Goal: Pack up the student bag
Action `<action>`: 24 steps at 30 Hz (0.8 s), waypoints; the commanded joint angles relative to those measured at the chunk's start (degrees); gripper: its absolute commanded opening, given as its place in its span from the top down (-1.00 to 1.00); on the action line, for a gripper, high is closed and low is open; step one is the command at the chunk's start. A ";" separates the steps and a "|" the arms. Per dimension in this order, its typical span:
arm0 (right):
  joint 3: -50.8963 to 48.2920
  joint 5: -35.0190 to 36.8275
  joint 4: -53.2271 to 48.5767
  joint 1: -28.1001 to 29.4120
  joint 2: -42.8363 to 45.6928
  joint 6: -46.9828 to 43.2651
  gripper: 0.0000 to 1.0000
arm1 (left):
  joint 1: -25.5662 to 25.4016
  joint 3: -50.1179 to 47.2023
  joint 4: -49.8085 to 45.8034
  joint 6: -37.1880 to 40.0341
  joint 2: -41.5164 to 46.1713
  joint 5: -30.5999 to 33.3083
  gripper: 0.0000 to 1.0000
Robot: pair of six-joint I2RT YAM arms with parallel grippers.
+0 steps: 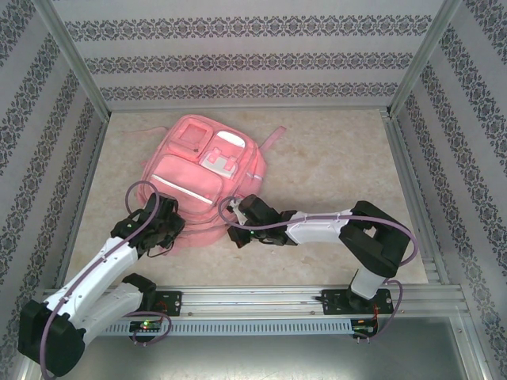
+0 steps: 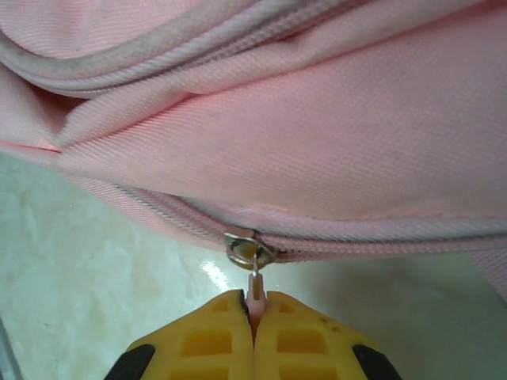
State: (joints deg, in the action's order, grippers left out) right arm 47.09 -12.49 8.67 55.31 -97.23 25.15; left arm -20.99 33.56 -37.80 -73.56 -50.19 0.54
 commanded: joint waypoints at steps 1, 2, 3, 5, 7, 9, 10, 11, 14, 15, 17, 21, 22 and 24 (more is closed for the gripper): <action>1.99 -1.92 1.52 1.27 -1.03 -0.19 1.00 | 1.28 3.85 -5.92 4.68 -0.09 2.89 0.59; 2.82 -2.01 1.53 1.82 -1.46 -0.11 1.00 | 1.29 4.58 -7.23 4.83 -0.08 2.59 0.46; 3.72 -2.03 1.62 2.28 -1.96 0.14 1.00 | 1.26 5.01 -8.17 4.60 0.13 1.78 0.36; 4.87 -2.23 2.10 3.08 -2.85 0.82 1.00 | 1.15 5.17 -9.94 2.86 1.06 0.16 0.26; 5.94 -2.36 2.49 3.72 -3.72 1.21 1.00 | 1.07 4.79 -10.82 1.04 2.32 -1.39 0.21; 6.66 -2.27 2.58 4.19 -4.51 1.29 1.00 | -0.21 4.01 -11.00 -1.65 3.58 -2.18 0.18; 6.86 -2.27 2.58 4.27 -4.84 1.24 1.00 | -0.84 3.58 -10.65 -2.62 3.84 -2.60 0.16; 6.99 -2.27 2.60 4.36 -4.99 1.29 1.00 | -1.59 3.18 -10.24 -4.15 3.96 -2.94 0.15; 6.96 -2.07 2.83 4.37 -5.16 1.35 1.00 | -4.17 1.44 -7.38 -8.26 3.91 -3.43 0.10; 6.82 -1.97 2.91 4.37 -5.14 1.44 1.00 | -4.94 0.82 -5.40 -9.45 3.75 -3.59 0.06; 6.65 -1.97 2.96 4.37 -5.03 1.51 1.00 | -6.66 0.38 -2.88 -10.93 2.95 -3.02 0.01; 6.32 -1.75 3.05 4.37 -4.81 1.55 1.00 | -10.33 1.26 1.11 -12.70 -0.88 -1.40 0.00; 6.21 -1.67 3.17 4.37 -4.72 1.53 1.00 | -10.98 1.25 2.50 -12.99 -1.79 -1.11 0.01; 6.04 -1.74 3.41 4.37 -4.72 1.64 1.00 | -11.77 1.21 4.51 -13.39 -3.32 -0.93 0.02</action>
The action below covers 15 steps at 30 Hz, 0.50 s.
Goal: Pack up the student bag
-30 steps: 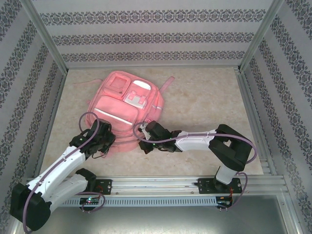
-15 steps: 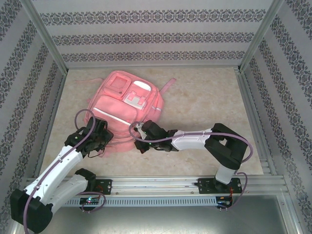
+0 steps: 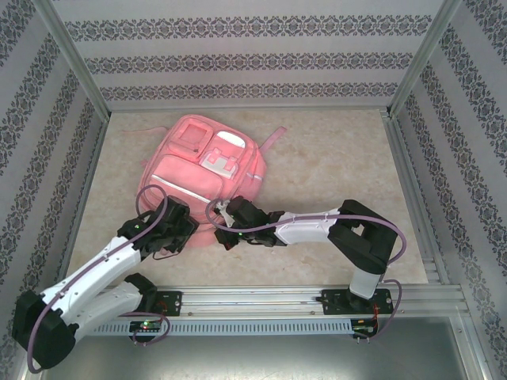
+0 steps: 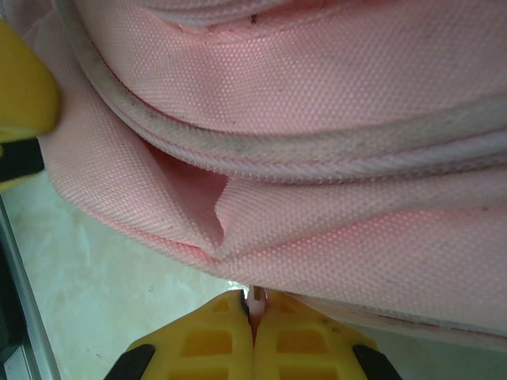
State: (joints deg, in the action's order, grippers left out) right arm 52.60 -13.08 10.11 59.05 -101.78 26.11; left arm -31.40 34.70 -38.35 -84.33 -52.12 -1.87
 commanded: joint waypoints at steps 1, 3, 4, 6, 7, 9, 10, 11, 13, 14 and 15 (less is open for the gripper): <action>0.53 -1.07 1.97 0.63 -0.23 0.70 1.00 | -1.64 0.19 6.04 -2.59 -2.12 1.61 0.04; 0.52 -1.24 1.99 0.63 -0.25 0.74 1.00 | -2.00 0.19 7.21 -2.59 -2.97 1.86 0.06; 0.45 -1.24 2.02 0.68 -0.26 0.70 1.00 | -2.00 0.28 7.47 -2.57 -3.33 2.19 0.07; 0.48 -1.24 1.97 0.65 -0.22 0.76 1.00 | -2.09 0.28 8.10 -2.46 -3.83 2.77 0.09; 0.49 -1.24 2.01 0.63 -0.26 0.73 1.00 | -2.09 0.19 8.60 -2.33 -4.08 3.05 0.10; 0.49 -1.33 2.01 0.63 -0.31 0.76 1.00 | -2.18 0.02 10.31 -1.48 -5.17 3.26 0.16; 0.63 -1.45 1.93 0.63 -0.35 0.74 1.00 | -2.16 -0.03 10.71 -1.19 -5.94 3.24 0.20; 0.60 -1.48 1.80 0.63 -0.40 0.71 1.00 | -2.18 -0.19 11.26 -0.90 -6.54 3.36 0.25; 0.36 -1.27 1.50 0.63 -0.31 0.61 1.00 | -2.13 -0.46 12.50 -0.11 -7.71 3.90 0.36; 0.14 -1.05 1.51 0.55 -0.08 0.59 1.00 | -2.14 -0.50 12.47 0.28 -8.07 4.35 0.41; -0.18 -0.94 1.43 0.54 0.23 0.57 1.00 | -2.02 -0.41 12.15 0.82 -8.39 5.09 0.48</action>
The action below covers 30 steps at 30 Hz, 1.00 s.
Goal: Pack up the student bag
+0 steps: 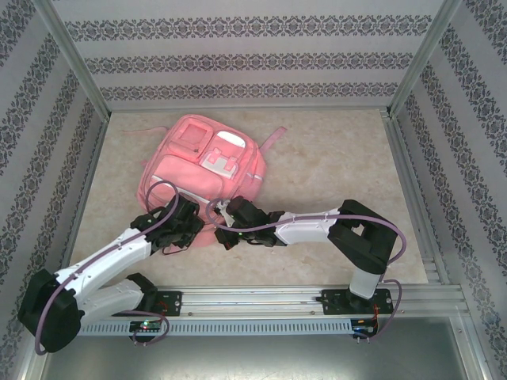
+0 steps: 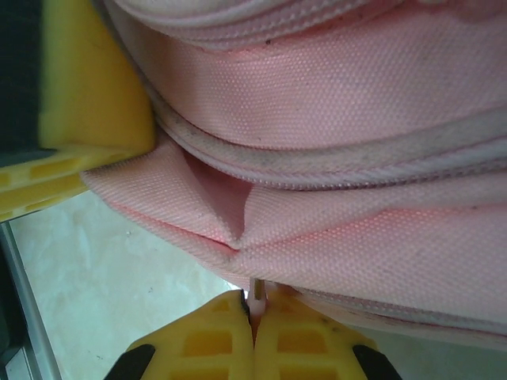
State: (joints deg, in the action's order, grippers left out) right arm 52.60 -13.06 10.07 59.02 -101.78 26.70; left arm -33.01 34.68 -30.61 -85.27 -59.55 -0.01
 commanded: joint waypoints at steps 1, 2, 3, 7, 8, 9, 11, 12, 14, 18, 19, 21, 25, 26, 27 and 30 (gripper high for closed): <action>-0.50 -0.70 1.33 0.48 0.55 -0.21 1.00 | -0.28 -0.22 3.77 2.23 -1.01 3.94 0.57; -0.66 -0.48 1.06 0.39 0.88 -0.33 1.00 | -0.05 -0.07 3.04 2.54 -0.89 4.40 0.65; -1.03 -0.26 0.71 0.26 1.26 -0.57 1.00 | 0.17 0.11 2.32 2.95 -0.56 4.80 0.74; -2.44 0.24 -0.18 -0.43 2.61 -1.23 1.00 | 1.63 0.95 -0.98 4.90 1.96 6.29 0.95; -2.71 0.29 -0.22 -0.61 2.79 -1.29 1.00 | 2.15 0.97 -1.78 5.31 2.77 6.43 0.97; -3.21 0.24 -0.31 -0.88 3.03 -1.35 1.00 | 2.97 0.97 -2.52 5.91 3.67 6.44 0.98; -3.87 0.03 -0.56 -1.43 3.48 -1.47 1.00 | 4.77 0.80 -3.82 7.07 5.03 5.80 1.00; -4.15 0.02 -0.89 -1.77 3.72 -1.72 1.00 | 5.84 0.66 -4.46 7.78 5.64 5.11 1.00; -4.63 0.28 -1.62 -2.36 4.20 -2.21 1.00 | 7.88 0.68 -6.04 8.99 6.77 3.59 1.00; -5.79 0.71 -1.31 -3.89 5.04 -2.45 1.00 | 10.30 0.33 -8.27 10.69 9.77 2.26 1.00; -5.80 0.51 -1.25 -4.21 5.09 -2.55 1.00 | 10.63 0.25 -8.68 11.12 10.25 2.06 1.00; -5.41 0.40 -1.61 -4.44 4.83 -2.92 1.00 | 11.10 0.46 -9.82 12.13 10.49 1.69 1.00; -3.76 -1.31 -1.37 -4.53 3.76 -2.85 1.00 | 12.63 1.84 -12.74 16.36 10.24 2.30 0.96; -3.24 -2.04 -1.24 -4.47 3.23 -2.49 1.00 | 13.41 2.42 -13.69 17.72 10.24 2.66 0.92; -2.75 -2.73 -0.70 -4.37 2.77 -2.00 1.00 | 13.96 2.92 -14.47 18.82 10.24 3.05 0.88; -1.01 -3.73 0.82 -3.21 1.08 -0.63 1.00 | 15.83 3.84 -14.91 22.11 9.06 2.68 0.76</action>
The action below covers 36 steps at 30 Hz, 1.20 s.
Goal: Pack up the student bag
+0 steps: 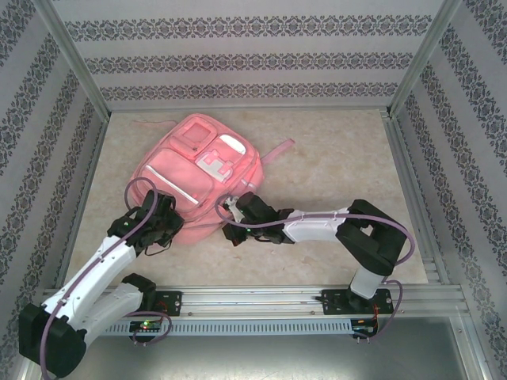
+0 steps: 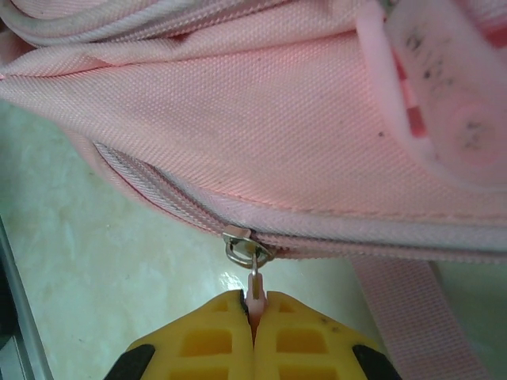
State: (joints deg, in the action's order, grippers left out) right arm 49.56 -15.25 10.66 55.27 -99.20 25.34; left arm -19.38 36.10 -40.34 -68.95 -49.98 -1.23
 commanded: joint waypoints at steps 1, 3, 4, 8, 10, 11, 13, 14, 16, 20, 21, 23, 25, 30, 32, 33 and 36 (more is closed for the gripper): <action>3.03 -1.53 0.18 1.16 -2.29 0.87 1.00 | 2.96 2.64 -5.45 6.24 -1.17 2.72 0.74; 4.75 -1.26 0.15 2.35 -3.76 1.18 1.00 | 3.22 3.09 -5.67 5.76 -1.83 1.24 0.63; 5.48 -1.28 0.19 2.87 -4.42 1.36 1.00 | 3.28 2.97 -5.37 5.02 -1.68 0.36 0.48; 6.51 -0.76 0.69 3.75 -6.04 2.01 1.00 | 3.25 2.21 -5.16 -0.12 0.78 -2.75 0.09; 6.51 -0.50 0.87 3.80 -6.34 2.06 1.00 | 2.88 1.10 -4.48 -3.61 2.96 -4.01 0.05; 6.35 -0.19 1.04 3.79 -6.36 2.00 1.00 | 2.38 0.32 -4.11 -5.74 4.25 -4.04 0.03; 5.87 0.19 1.53 3.80 -6.19 2.03 1.00 | 1.11 -1.33 -3.28 -10.05 5.96 -4.09 0.02; 5.74 0.39 1.64 3.75 -6.11 2.04 1.00 | 0.20 -1.93 -2.90 -11.95 6.28 -3.88 0.03; 5.64 0.64 1.88 3.80 -6.01 2.03 1.00 | -1.81 -2.59 -2.13 -14.72 6.27 -2.77 0.02; 5.51 0.83 2.18 3.71 -6.01 2.12 1.00 | -6.58 -2.93 0.82 -18.96 4.30 0.69 0.01; 5.41 0.83 2.27 3.71 -5.92 2.09 1.00 | -7.44 -2.88 1.72 -19.44 3.34 1.25 0.01; 5.20 0.83 2.58 3.71 -5.86 2.20 1.00 | -8.79 -2.56 3.20 -20.34 1.28 2.68 0.00; 5.03 0.95 2.77 3.71 -5.65 2.26 1.00 | -9.46 -2.79 4.75 -20.74 -0.14 3.76 0.00; 4.32 1.15 3.05 3.71 -5.22 2.49 1.00 | -9.52 -3.54 8.07 -20.40 -1.98 6.22 0.02; 4.13 1.11 3.17 3.58 -5.22 2.54 1.00 | -9.47 -3.67 8.89 -20.11 -2.44 7.21 0.11; 3.97 1.10 3.20 3.62 -5.22 2.57 1.00 | -9.45 -3.75 9.24 -19.97 -2.53 7.55 0.18; 3.86 1.35 2.98 3.53 -4.87 2.46 1.00 | -9.38 -3.75 9.71 -19.39 -3.13 8.09 0.44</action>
State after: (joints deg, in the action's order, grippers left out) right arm 53.95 -14.61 12.32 58.39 -104.77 27.29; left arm -28.18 33.06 -33.47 -88.64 -52.66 3.81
